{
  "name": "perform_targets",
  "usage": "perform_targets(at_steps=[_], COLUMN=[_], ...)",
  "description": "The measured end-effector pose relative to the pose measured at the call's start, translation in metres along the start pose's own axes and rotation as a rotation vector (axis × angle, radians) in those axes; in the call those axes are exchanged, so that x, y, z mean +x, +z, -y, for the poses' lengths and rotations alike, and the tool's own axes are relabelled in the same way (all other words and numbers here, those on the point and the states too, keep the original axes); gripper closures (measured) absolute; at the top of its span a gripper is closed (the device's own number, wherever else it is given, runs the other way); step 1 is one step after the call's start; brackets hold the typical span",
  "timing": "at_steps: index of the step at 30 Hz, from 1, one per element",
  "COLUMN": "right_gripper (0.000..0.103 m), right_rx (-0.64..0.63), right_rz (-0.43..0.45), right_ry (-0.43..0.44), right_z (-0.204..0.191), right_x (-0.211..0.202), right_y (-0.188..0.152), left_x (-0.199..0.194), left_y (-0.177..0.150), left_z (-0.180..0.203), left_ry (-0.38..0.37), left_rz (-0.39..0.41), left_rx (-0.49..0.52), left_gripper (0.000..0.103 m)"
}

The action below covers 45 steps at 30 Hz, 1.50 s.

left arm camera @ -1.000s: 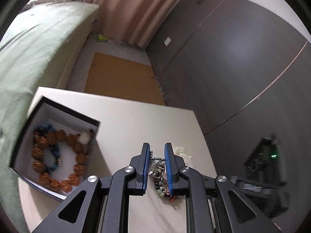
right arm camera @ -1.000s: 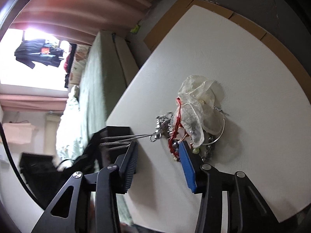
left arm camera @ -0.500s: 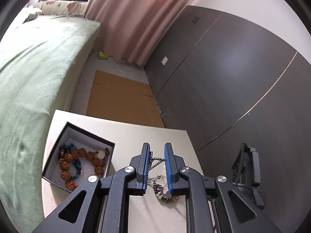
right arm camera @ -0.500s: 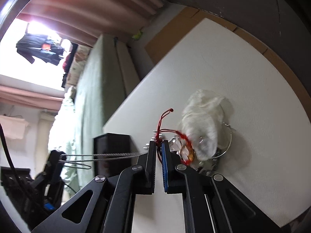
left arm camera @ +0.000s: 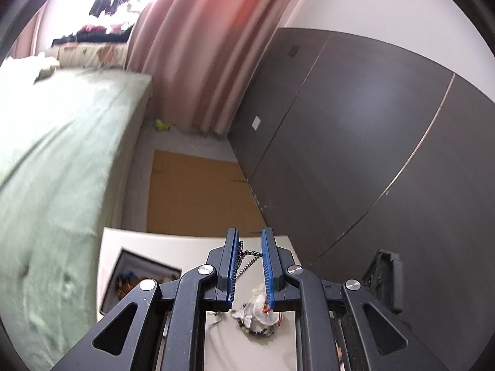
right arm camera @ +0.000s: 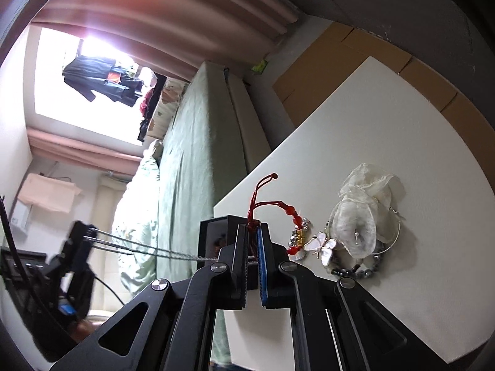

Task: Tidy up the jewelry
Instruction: 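Carry the chain into the black box and open the left gripper while the right lifts the red bracelet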

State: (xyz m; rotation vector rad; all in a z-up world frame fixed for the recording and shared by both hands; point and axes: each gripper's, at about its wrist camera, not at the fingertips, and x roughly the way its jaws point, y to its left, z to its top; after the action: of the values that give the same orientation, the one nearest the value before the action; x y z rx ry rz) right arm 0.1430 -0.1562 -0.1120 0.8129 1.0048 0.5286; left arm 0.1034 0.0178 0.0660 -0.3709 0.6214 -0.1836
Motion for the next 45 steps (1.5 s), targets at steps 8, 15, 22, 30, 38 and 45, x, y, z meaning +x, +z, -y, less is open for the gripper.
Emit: perform_targets(at_steps=[8,15,22,30,38,45], right_gripper=[0.095,0.095,0.095,0.095,0.095,0.095], right_rx=[0.007,-0.027,-0.087,-0.096,-0.1,-0.11], right_rz=[0.023,0.011,-0.002,-0.02,-0.021,-0.019], right_ry=[0.026,0.054,0.075,0.109,0.113,0.132], right_z=[-0.006,-0.016,-0.03,-0.034,-0.036,-0.043], right_x=[0.003,0.008,0.012,0.018,0.02,0.021], right_y=[0.007,0.001,-0.002,-0.003,-0.005,-0.007], left_x=[-0.031,-0.057,-0.084,-0.084,-0.05,-0.024], left_y=[0.038,0.067,0.085,0.082,0.061,0.042], left_z=[0.025,0.041,0.04,0.025,-0.003,-0.031], left_ry=[0.046,0.088,0.115,0.154,0.17,0.163], left_rz=[0.069,0.122,0.163,0.167,0.102,0.053], left_rx=[0.076,0.133,0.152,0.145,0.107,0.05], left_gripper=[0.088,0.088,0.088,0.088,0.088,0.088])
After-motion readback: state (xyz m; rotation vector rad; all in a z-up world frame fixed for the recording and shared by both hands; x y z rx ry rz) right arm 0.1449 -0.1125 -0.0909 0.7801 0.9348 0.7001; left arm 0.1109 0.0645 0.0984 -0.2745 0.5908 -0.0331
